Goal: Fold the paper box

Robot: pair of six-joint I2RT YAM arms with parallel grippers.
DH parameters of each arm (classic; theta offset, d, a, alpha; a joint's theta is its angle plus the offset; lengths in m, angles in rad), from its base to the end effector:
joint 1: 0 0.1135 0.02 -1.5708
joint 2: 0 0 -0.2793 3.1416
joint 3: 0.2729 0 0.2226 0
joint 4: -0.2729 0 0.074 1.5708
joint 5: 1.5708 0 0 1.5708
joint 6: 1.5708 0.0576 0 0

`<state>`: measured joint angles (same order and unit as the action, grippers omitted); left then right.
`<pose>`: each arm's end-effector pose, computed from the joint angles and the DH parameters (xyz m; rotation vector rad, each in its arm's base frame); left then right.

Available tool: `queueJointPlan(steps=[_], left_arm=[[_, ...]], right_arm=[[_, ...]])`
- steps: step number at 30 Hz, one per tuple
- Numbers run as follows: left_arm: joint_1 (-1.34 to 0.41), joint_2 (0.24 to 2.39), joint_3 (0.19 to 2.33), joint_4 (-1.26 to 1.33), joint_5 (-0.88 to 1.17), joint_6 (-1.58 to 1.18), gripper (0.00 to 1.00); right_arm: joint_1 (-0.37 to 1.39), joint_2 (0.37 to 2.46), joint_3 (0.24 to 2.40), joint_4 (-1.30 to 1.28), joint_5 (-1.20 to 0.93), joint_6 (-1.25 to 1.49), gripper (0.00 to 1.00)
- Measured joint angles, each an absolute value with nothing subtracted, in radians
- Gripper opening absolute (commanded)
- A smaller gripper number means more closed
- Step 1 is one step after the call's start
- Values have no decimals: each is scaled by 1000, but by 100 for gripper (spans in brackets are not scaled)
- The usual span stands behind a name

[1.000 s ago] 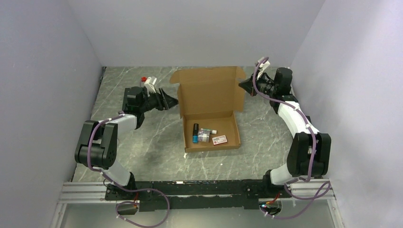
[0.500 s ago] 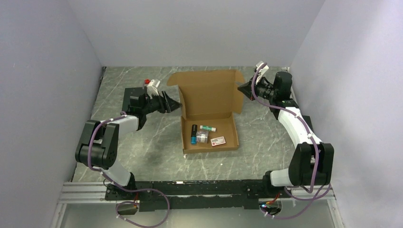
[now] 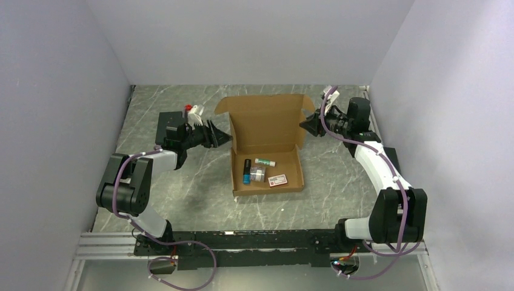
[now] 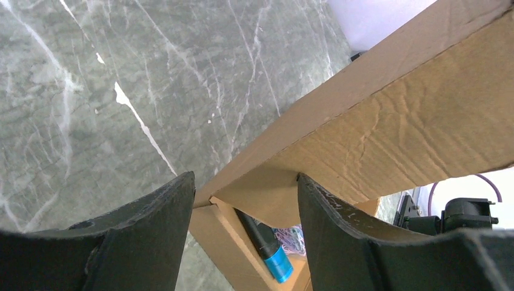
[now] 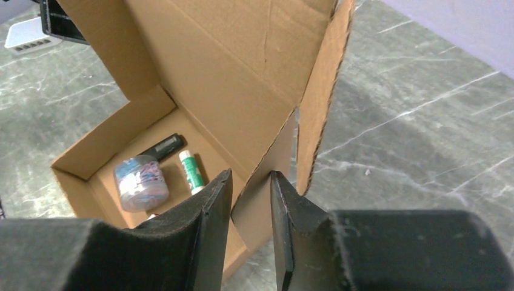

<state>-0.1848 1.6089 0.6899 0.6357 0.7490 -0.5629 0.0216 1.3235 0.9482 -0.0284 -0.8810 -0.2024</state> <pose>0.3073 -0.0973 0.2261 0.1905 1.9421 -1.1978 0.2738 0.0504 0.3181 -0.7592 1.7292 0.7391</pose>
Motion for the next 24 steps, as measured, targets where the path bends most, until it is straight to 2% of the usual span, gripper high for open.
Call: queueJointPlan(steps=[14, 24], left_arm=[[-185, 1609, 676, 700, 783, -561, 68], [-185, 1609, 658, 726, 791, -561, 69]], right_arm=[[30, 1309, 919, -53, -882, -149, 31], [88, 1289, 904, -52, -760, -101, 18]])
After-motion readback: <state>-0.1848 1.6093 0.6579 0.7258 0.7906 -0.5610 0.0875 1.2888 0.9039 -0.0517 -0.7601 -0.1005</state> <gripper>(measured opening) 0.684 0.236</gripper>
